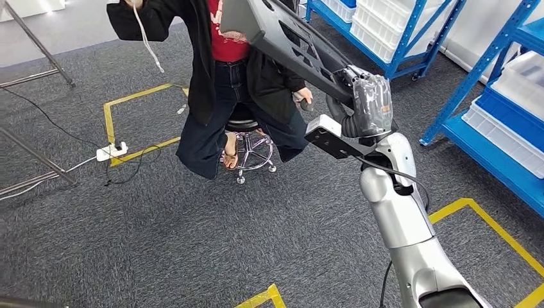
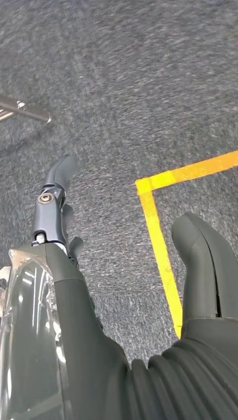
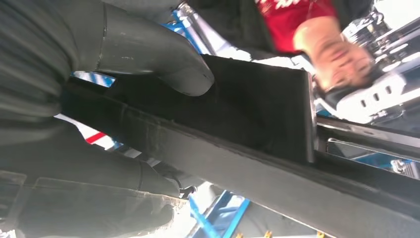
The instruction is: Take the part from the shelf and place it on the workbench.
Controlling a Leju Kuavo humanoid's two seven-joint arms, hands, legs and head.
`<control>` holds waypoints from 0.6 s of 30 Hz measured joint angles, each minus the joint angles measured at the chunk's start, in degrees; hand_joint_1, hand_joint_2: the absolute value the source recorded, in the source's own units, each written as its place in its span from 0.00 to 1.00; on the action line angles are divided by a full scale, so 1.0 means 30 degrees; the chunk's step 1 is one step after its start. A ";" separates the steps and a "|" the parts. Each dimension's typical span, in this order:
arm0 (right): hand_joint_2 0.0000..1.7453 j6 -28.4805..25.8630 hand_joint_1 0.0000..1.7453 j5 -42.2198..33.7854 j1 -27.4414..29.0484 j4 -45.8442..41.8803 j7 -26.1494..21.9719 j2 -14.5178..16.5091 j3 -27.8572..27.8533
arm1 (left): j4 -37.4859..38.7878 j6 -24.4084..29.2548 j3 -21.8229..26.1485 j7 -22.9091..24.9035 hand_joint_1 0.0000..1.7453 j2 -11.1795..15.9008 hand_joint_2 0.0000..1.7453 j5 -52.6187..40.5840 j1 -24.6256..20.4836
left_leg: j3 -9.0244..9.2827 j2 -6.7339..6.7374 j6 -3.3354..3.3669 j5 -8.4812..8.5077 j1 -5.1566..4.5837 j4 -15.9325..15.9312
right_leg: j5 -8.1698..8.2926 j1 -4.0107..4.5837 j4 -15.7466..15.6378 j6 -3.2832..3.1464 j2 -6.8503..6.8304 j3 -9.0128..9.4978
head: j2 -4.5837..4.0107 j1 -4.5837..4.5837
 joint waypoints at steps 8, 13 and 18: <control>1.00 -0.0082 1.00 -0.0208 -0.0296 0.0672 -0.0242 -0.0131 -0.0042 | -0.0038 0.0020 0.0142 -0.0087 0.00 -0.0072 1.00 0.0062 -0.0014 | 0.0452 -0.1881 0.0410 0.0491 0.0302 -0.0768 | -0.2063 -0.0181 0.5109 0.0164 0.1763 -0.2454 | 0.0000 0.0076; 1.00 -0.0290 1.00 -0.0222 -0.0413 0.1071 -0.0390 -0.0148 0.0016 | -0.0042 0.0009 0.0213 -0.0135 0.00 -0.0134 1.00 0.0059 0.0033 | 0.0343 -0.3223 -0.0008 0.0311 0.0495 -0.0352 | 0.0040 -0.0655 0.1015 0.1098 0.2543 -0.0821 | 0.0000 0.0078; 1.00 -0.0364 1.00 -0.0240 -0.0687 0.1392 -0.0453 -0.0029 0.0136 | -0.0029 0.0029 0.0244 -0.0148 0.00 -0.0142 1.00 0.0029 0.0179 | -0.0088 -0.3389 -0.0508 0.0176 0.0564 0.0039 | 0.0408 -0.0577 0.0203 0.0504 0.2252 -0.0392 | 0.0000 0.0041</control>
